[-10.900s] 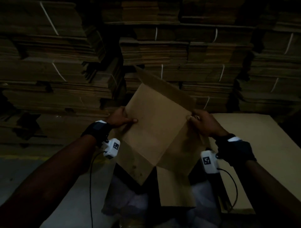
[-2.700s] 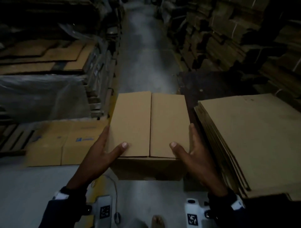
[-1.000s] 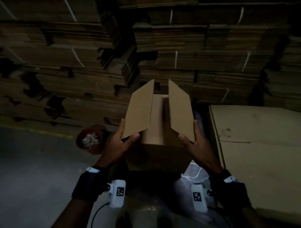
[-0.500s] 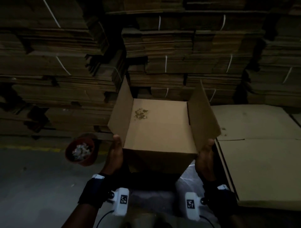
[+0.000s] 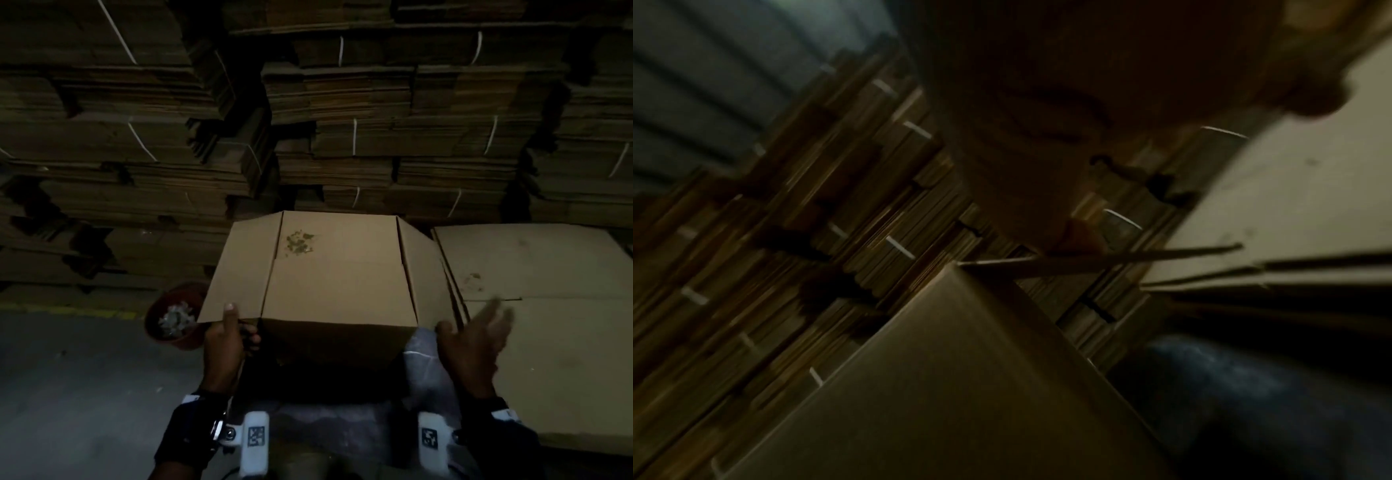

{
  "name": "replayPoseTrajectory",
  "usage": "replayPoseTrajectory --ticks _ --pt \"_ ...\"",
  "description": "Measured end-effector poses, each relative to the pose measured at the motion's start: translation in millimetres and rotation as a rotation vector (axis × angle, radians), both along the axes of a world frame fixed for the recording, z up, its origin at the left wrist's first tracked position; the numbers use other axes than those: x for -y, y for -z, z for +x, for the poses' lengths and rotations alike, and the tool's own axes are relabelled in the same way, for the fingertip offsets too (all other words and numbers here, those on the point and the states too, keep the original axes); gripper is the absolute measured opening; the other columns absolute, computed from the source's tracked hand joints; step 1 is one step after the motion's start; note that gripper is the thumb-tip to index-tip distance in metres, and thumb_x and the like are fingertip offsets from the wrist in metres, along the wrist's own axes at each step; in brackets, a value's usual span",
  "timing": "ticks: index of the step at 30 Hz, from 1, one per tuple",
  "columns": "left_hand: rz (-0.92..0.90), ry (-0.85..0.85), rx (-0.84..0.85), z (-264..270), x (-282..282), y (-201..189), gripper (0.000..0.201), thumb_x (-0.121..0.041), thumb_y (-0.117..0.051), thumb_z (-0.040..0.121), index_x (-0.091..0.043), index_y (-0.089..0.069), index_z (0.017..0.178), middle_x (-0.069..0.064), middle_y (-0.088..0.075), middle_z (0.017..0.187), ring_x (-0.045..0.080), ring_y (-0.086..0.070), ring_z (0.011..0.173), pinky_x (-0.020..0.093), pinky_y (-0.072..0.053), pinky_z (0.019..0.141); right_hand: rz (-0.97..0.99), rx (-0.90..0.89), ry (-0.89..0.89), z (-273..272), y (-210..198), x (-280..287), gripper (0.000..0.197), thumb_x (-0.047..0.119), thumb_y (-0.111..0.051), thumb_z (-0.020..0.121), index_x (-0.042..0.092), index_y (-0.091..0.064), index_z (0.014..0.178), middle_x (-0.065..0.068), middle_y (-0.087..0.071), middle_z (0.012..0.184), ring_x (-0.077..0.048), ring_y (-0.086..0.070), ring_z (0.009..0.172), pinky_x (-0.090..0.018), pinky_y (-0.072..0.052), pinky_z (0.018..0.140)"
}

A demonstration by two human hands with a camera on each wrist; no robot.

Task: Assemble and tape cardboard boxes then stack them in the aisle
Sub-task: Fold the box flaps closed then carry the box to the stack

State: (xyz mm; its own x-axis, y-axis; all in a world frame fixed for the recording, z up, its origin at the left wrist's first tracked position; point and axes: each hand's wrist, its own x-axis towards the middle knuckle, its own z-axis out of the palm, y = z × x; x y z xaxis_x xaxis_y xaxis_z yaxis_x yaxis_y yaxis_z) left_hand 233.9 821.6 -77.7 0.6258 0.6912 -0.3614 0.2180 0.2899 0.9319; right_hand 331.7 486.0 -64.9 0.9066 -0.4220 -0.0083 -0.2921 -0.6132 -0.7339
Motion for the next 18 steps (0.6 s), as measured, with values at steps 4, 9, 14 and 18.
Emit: replayPoseTrajectory --ticks 4,9,14,18 --pt "-0.231 -0.021 0.041 6 -1 -8 0.054 -0.052 -0.042 0.104 -0.011 -0.053 0.071 0.002 -0.056 0.049 0.012 -0.054 0.040 0.021 -0.045 0.042 -0.208 0.081 -0.632 35 -19 13 0.065 0.024 -0.052 0.093 0.006 -0.038 0.154 -0.018 -0.031 0.162 -0.035 -0.031 0.150 -0.038 -0.027 0.117" --pt "-0.288 -0.059 0.031 14 0 -11 0.053 -0.056 -0.042 0.102 -0.012 -0.055 0.077 0.002 -0.068 0.057 0.012 -0.064 0.048 0.022 -0.052 0.047 -0.343 -0.022 -0.834 84 -43 -11 0.058 0.048 -0.039 0.107 0.034 -0.021 0.161 0.000 -0.035 0.162 -0.021 -0.034 0.148 -0.029 -0.029 0.113" --pt "-0.097 -0.152 0.114 16 18 -19 0.034 -0.040 -0.049 0.105 -0.017 -0.063 0.083 0.004 -0.067 0.081 0.023 -0.065 0.083 0.033 -0.052 0.066 -0.554 -0.170 -0.828 91 -41 -30 0.065 0.047 -0.043 0.104 0.037 -0.013 0.161 -0.019 -0.044 0.138 -0.039 -0.059 0.113 -0.040 -0.047 0.093" --pt "0.166 -0.026 0.129 21 30 -26 0.031 -0.028 -0.057 0.102 -0.012 -0.060 0.128 0.012 -0.065 0.122 0.027 -0.060 0.115 0.039 -0.050 0.097 -0.546 -0.071 -0.820 66 -33 -30 0.061 0.054 -0.035 0.104 0.031 -0.023 0.159 -0.015 -0.050 0.124 -0.037 -0.059 0.107 -0.039 -0.048 0.084"
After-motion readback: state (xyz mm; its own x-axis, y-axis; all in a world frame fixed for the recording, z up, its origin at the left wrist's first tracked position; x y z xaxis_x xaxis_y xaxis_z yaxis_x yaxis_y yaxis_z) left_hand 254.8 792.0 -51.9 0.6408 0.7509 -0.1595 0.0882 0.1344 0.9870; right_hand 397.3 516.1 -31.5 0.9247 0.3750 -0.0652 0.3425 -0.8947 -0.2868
